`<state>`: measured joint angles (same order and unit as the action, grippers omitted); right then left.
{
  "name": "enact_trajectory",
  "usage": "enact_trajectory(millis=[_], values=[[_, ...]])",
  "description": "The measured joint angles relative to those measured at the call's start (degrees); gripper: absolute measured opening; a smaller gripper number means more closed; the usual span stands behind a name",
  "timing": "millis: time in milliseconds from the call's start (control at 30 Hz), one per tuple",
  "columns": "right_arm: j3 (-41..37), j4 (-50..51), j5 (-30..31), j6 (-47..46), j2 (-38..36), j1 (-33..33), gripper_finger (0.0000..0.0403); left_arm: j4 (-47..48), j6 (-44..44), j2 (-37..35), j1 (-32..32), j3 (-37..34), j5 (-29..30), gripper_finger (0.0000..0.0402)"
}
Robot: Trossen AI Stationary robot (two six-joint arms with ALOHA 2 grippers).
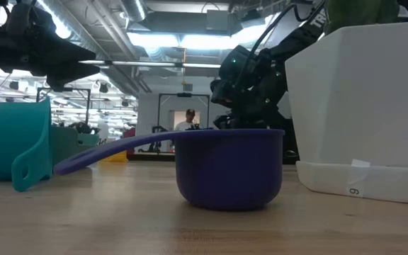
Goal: Nest measuring cups in basket
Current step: Adjust the blue measuring cup
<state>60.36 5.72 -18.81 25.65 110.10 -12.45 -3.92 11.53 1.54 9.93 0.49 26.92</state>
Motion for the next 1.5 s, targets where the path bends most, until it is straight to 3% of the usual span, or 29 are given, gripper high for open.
enact_trajectory(millis=[500,1500], values=[[0.00,-0.33,0.31,0.00,0.00,-0.01,0.0054,0.13,0.13,0.00,0.00,0.00,-5.37,0.0207],[-0.01,-0.18,0.30,-2.97,-0.04,-0.01,0.0055,0.09,-0.07,0.00,0.01,0.00,-5.39,0.0207]])
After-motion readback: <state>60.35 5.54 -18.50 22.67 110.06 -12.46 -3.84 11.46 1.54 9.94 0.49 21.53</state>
